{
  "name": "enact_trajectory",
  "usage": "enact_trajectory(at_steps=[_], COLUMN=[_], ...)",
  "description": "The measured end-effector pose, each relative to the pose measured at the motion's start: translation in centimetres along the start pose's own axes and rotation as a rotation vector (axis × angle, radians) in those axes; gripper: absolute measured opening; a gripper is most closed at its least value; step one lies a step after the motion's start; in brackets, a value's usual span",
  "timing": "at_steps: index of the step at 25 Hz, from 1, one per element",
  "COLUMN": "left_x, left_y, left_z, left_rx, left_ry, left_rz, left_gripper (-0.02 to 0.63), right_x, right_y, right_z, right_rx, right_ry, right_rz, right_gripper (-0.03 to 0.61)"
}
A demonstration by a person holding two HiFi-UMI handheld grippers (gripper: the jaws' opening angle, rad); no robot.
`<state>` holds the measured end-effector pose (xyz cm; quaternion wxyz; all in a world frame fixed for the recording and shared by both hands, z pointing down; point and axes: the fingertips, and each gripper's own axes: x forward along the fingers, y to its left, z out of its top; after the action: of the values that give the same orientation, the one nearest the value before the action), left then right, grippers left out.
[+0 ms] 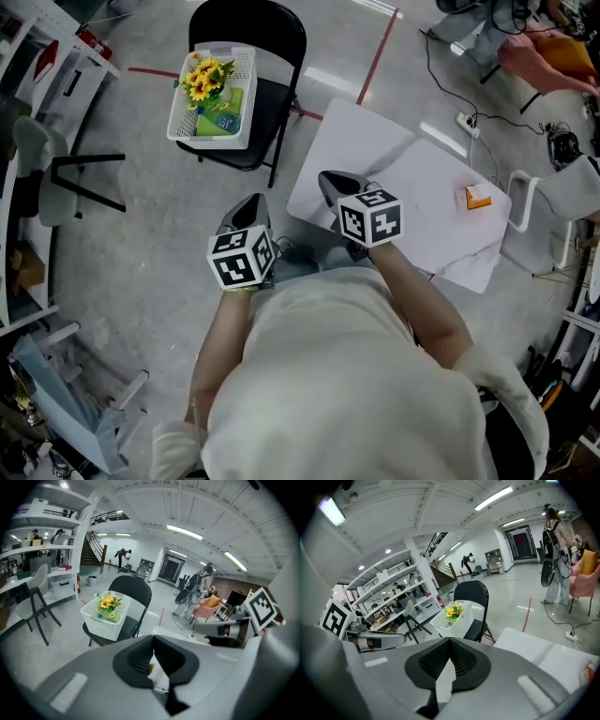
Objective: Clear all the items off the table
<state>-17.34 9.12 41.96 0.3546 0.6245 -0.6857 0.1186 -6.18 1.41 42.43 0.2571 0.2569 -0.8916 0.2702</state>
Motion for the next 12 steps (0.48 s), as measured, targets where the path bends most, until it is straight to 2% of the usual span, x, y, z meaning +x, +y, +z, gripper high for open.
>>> enact_trajectory(at_steps=[12], left_x=[5.1], left_y=[-9.4], left_z=[-0.2], left_rx=[0.068], left_ry=[0.048], left_rz=[-0.106], left_gripper=[0.009], right_x=[-5.6], right_y=[-8.7], right_z=[-1.9], right_rx=[0.062], right_ry=[-0.007], right_rz=[-0.109], right_gripper=[0.0])
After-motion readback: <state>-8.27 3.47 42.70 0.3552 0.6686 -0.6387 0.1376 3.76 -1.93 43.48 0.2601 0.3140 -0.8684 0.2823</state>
